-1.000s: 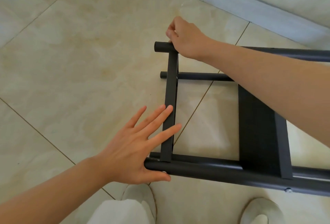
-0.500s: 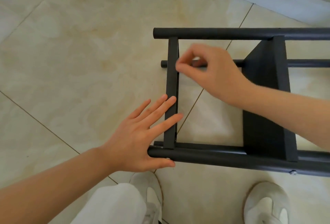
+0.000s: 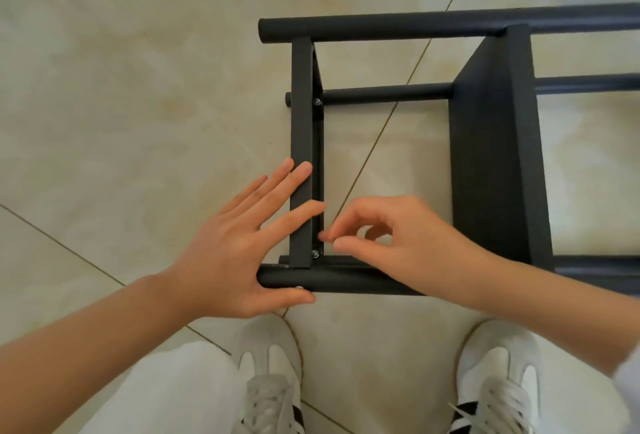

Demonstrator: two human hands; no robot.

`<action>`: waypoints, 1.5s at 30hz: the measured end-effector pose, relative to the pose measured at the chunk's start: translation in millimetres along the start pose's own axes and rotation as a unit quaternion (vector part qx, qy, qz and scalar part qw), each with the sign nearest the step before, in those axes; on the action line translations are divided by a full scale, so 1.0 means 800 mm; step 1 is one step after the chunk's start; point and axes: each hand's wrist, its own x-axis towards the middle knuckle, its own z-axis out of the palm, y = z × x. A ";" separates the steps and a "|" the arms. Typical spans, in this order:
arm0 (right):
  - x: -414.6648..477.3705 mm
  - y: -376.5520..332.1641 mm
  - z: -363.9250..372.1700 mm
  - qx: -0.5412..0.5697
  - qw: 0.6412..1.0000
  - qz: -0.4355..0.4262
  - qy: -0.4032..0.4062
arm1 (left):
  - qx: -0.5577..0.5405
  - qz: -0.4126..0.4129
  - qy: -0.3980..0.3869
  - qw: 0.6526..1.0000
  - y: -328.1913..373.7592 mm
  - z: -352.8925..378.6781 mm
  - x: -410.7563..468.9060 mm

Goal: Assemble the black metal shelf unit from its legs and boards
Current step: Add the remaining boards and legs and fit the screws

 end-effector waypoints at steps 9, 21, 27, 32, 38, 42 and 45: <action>-0.020 0.005 0.017 -0.096 0.988 -0.117 -0.027 | -0.030 -0.005 0.000 1.000 0.000 0.000 0.001; -0.016 0.005 0.011 -0.038 0.992 -0.104 -0.061 | -0.040 -0.001 0.013 0.999 0.001 0.000 0.002; 0.013 0.012 -0.005 0.105 0.989 0.028 -0.096 | -0.056 -0.008 0.005 0.998 0.000 0.001 0.002; 0.041 0.025 -0.004 0.096 0.985 0.094 -0.111 | -0.059 -0.010 0.003 0.998 -0.001 0.002 -0.001; 0.065 0.022 0.011 0.104 0.978 0.097 -0.153 | -0.060 -0.009 0.000 0.998 -0.002 0.004 0.001; 0.068 0.025 0.019 0.132 0.969 0.111 -0.179 | -0.060 -0.009 0.007 0.998 -0.001 0.004 0.001; 0.067 0.028 0.018 0.156 0.963 0.114 -0.187 | -0.064 -0.009 0.006 0.998 -0.001 0.004 0.001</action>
